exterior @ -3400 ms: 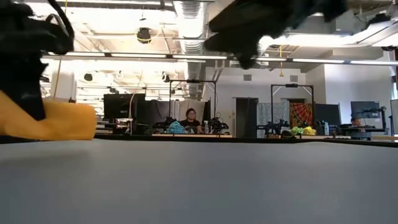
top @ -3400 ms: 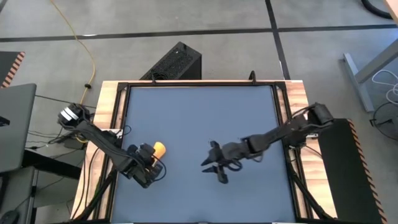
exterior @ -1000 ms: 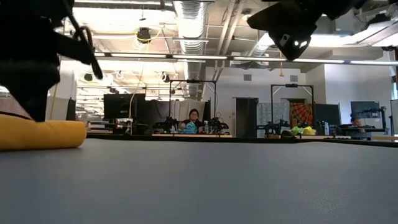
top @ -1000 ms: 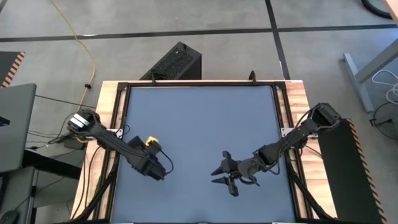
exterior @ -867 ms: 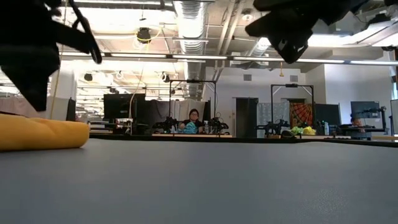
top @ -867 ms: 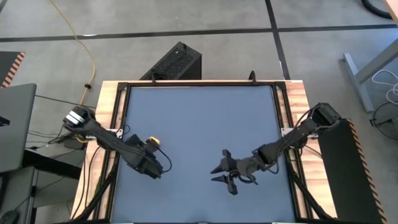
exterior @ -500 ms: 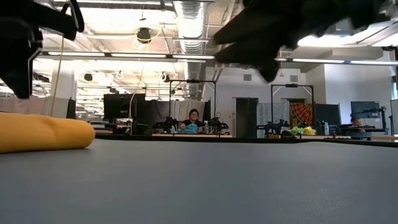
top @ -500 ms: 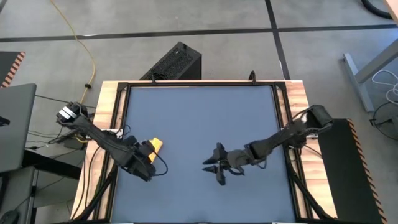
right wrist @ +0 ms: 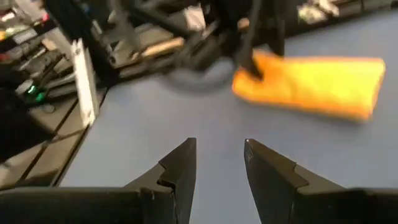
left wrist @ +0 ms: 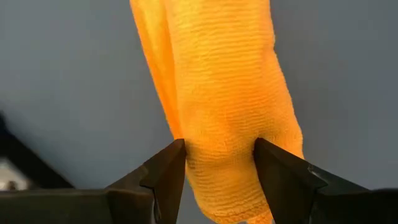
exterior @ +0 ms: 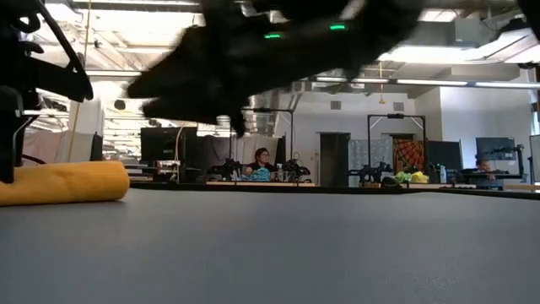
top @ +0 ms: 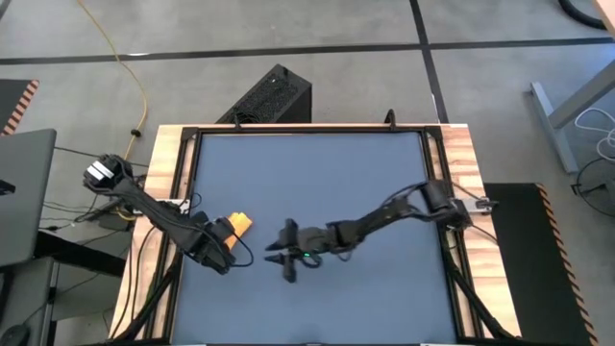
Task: Roll towel
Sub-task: Move the rolled orange microfiber towel to the bottom left of the table
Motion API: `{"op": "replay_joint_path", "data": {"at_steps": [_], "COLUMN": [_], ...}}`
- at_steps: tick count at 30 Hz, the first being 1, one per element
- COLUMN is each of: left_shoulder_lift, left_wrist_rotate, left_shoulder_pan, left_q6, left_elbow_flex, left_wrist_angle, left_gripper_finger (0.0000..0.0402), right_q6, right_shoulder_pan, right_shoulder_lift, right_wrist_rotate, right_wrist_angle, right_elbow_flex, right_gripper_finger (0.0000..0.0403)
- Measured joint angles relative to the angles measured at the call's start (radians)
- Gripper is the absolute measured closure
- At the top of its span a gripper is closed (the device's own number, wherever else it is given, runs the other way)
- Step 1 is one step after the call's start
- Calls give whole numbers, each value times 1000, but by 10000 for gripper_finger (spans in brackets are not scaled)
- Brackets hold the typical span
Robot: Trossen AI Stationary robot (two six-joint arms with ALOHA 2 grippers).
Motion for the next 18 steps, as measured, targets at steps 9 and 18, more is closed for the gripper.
{"op": "replay_joint_path", "data": {"at_steps": [9, 18], "left_shoulder_lift": [-84, -185], "left_wrist_rotate": [133, 121], "left_shoulder_pan": [-4, -6], "left_q6": [-106, -119], "left_elbow_flex": [-182, -185], "left_wrist_angle": [268, 248], "left_gripper_finger": [221, 221], "right_q6": [-58, -77], "right_shoulder_pan": [-126, -173], "right_shoulder_lift": [272, 456], "right_wrist_rotate": [43, 9], "right_wrist_angle": [-166, -172], "right_elbow_flex": [424, 669], "right_gripper_finger": [252, 273]}}
